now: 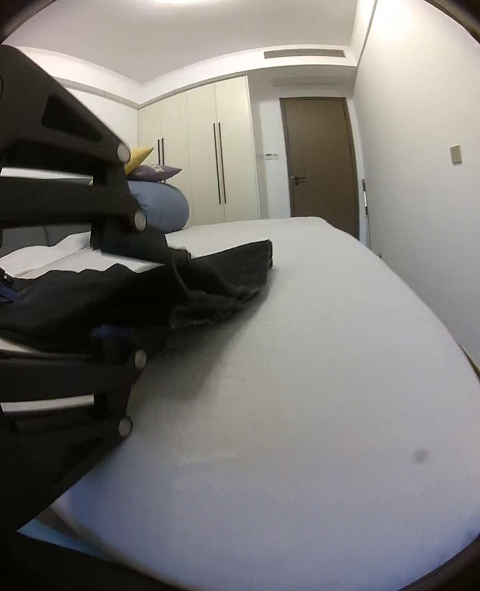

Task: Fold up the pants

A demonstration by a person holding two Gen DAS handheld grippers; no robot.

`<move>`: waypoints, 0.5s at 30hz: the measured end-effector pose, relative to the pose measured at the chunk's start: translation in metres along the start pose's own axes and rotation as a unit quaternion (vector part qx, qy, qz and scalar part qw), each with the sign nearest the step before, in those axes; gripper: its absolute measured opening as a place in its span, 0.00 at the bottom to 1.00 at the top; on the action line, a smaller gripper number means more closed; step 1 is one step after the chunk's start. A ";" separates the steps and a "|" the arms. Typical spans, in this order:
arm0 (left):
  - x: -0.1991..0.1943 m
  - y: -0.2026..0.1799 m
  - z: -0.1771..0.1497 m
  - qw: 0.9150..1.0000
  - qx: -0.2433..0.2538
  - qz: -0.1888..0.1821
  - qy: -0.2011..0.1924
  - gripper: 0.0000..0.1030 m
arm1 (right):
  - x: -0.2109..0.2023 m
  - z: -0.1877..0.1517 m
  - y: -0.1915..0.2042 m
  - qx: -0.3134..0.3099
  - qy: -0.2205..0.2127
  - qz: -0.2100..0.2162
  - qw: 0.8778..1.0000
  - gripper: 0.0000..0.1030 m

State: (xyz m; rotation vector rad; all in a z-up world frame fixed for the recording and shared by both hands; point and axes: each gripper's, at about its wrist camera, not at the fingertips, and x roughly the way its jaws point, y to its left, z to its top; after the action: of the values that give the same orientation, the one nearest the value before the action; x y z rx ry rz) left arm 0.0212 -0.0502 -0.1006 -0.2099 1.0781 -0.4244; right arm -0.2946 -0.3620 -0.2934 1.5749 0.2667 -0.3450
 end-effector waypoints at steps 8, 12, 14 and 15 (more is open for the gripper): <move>0.003 0.002 0.001 1.000 -0.011 -0.006 -0.001 0.82 | 0.000 -0.044 0.058 -0.079 -0.018 -0.076 0.994 0.07; 0.002 0.004 0.002 1.000 -0.019 -0.017 -0.003 0.83 | -0.010 -0.070 0.100 -0.188 -0.028 -0.124 0.974 0.06; 0.000 0.007 0.002 0.999 -0.027 -0.024 -0.004 0.83 | -0.001 -0.096 0.137 -0.275 -0.018 -0.143 0.951 0.06; -0.002 0.009 0.002 0.999 -0.032 -0.027 -0.005 0.83 | 0.006 -0.125 0.158 -0.345 -0.005 -0.153 0.926 0.06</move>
State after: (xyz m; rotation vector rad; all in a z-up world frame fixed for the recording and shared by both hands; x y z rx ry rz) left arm 0.0242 -0.0413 -0.1010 -0.2977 1.0788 -0.4377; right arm -0.2224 -0.2428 -0.1473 0.8321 0.5617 -0.4405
